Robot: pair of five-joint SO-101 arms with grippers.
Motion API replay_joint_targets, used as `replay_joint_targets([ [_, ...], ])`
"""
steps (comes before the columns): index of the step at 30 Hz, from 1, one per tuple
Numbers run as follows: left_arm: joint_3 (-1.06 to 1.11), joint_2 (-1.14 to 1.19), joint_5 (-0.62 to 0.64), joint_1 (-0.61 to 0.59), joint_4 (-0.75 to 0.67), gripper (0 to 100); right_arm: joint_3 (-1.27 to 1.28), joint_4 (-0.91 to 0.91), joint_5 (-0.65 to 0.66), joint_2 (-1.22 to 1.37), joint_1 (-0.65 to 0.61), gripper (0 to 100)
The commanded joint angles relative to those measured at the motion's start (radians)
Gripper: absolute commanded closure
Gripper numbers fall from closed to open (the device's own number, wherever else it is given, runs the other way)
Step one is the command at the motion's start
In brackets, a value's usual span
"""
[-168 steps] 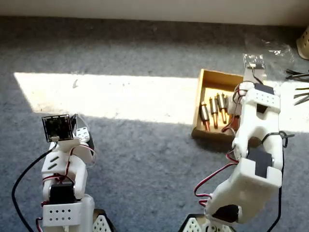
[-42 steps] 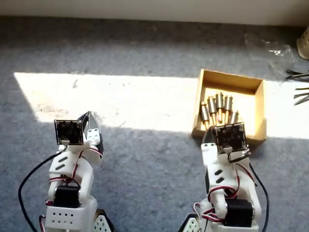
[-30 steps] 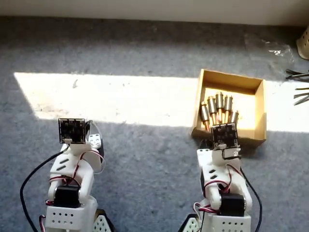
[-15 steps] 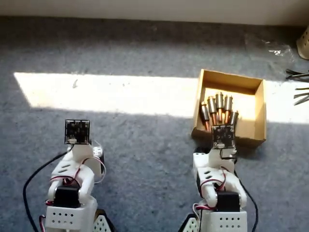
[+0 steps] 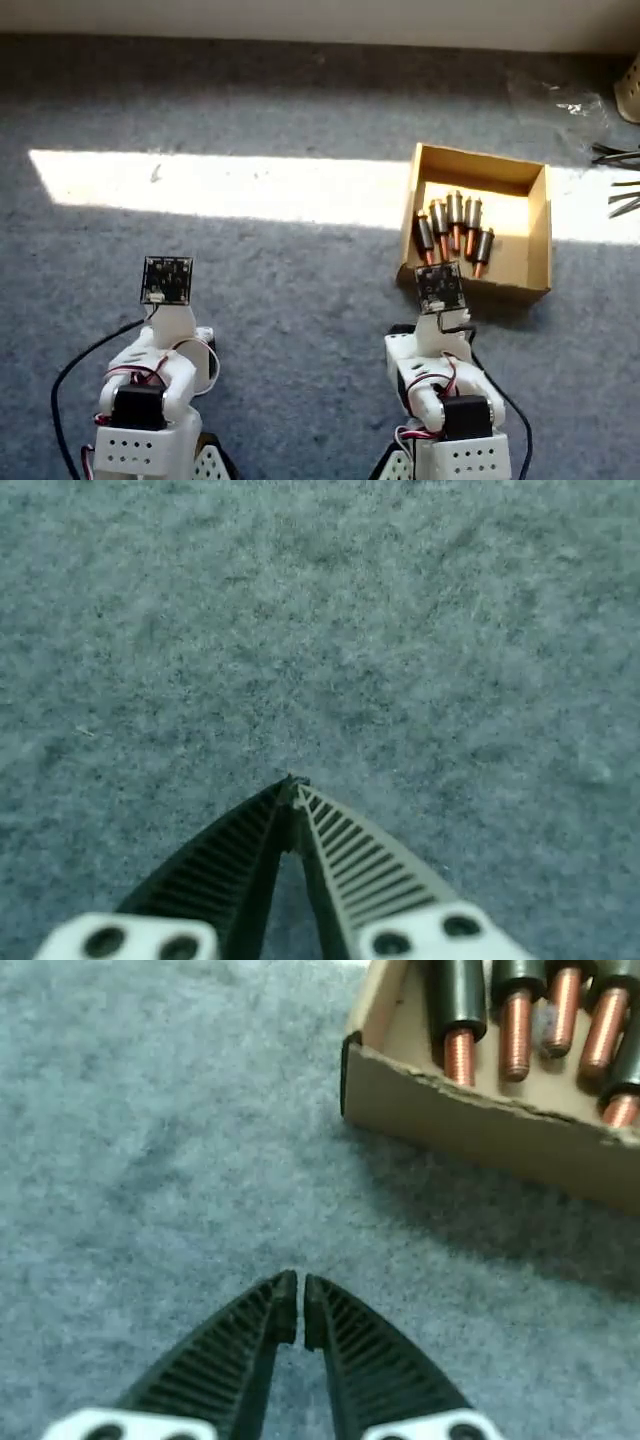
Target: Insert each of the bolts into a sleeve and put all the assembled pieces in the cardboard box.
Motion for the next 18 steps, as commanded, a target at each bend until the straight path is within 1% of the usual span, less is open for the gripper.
replay_joint_targets([
  [1, 0.024, -0.002, -0.003, 0.010, 0.018, 99, 0.140, 0.036, -0.005, -0.007, -0.010, 99.1],
  [4, 0.024, 0.001, -0.003, 0.010, 0.023, 99, 0.140, 0.067, -0.003, -0.007, -0.010, 99.1],
  [13, 0.024, 0.004, -0.003, 0.012, 0.031, 99, 0.140, 0.067, -0.015, -0.007, -0.010, 99.3],
  [17, 0.024, -0.001, -0.003, 0.012, 0.032, 99, 0.140, 0.068, -0.163, -0.007, -0.008, 99.3],
  [18, 0.024, -0.001, -0.003, 0.012, 0.032, 99, 0.140, 0.068, -0.170, -0.007, -0.008, 99.3],
])
